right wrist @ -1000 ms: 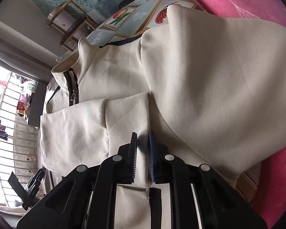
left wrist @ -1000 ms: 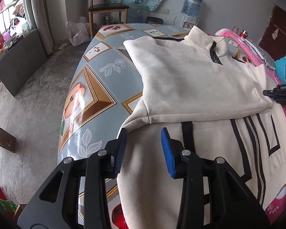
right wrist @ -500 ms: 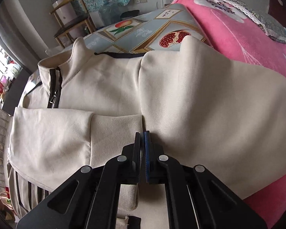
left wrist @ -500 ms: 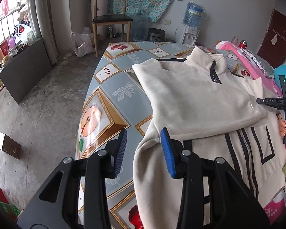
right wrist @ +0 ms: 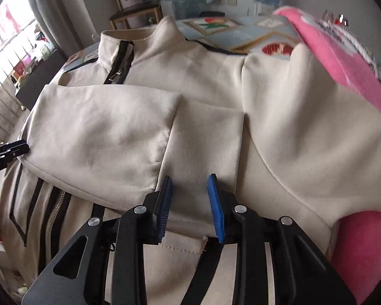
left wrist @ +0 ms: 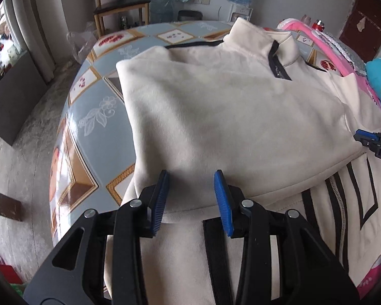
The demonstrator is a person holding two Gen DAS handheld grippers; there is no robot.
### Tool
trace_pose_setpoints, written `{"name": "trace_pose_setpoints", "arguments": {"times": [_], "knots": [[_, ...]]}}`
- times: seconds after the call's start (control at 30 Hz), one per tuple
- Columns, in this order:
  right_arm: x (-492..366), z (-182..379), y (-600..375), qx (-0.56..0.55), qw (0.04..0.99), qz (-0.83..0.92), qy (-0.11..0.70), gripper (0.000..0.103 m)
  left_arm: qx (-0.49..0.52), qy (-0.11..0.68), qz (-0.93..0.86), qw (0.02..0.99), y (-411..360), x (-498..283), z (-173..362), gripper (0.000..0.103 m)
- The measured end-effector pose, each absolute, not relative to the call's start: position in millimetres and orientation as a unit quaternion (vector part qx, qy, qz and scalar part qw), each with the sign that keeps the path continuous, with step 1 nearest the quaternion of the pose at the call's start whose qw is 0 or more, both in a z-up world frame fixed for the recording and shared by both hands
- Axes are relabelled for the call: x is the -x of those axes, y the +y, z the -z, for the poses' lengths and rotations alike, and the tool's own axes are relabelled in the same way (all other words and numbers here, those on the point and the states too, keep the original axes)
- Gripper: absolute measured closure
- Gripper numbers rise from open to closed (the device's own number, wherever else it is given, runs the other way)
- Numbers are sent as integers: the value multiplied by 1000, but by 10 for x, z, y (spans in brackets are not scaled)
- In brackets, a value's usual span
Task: Fold large clothes
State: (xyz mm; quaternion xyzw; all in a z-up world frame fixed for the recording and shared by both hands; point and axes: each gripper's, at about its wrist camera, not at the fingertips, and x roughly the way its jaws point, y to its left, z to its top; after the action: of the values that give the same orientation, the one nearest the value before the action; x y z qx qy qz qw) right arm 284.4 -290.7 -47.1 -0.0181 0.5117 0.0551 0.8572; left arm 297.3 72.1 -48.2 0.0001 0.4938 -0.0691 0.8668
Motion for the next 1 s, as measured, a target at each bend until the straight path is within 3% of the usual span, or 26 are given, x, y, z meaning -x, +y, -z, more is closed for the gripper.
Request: {"name": "trace_pose_setpoints", "arguments": {"times": [0.23, 0.4, 0.57, 0.7, 0.8, 1.0], "knots": [[-2846, 289, -2690, 38, 866, -56, 496, 67, -43, 472, 74, 878, 546, -2938, 153, 64], [-2897, 516, -2514, 58, 861, -24, 504, 51, -41, 479, 94, 871, 271, -3025, 150, 53], [-2845, 373, -2604, 16, 857, -11, 515, 50, -54, 497, 104, 860, -4, -3131, 343, 53], [-2734, 219, -2703, 10, 862, -5, 508, 35, -68, 500, 104, 857, -140, -3152, 432, 44], [-2662, 154, -2827, 2, 861, 7, 509, 32, -79, 497, 89, 859, -168, -3151, 500, 35], [-2481, -63, -3427, -50, 863, 52, 500, 32, -56, 507, 82, 856, -87, -3188, 514, 27]]}}
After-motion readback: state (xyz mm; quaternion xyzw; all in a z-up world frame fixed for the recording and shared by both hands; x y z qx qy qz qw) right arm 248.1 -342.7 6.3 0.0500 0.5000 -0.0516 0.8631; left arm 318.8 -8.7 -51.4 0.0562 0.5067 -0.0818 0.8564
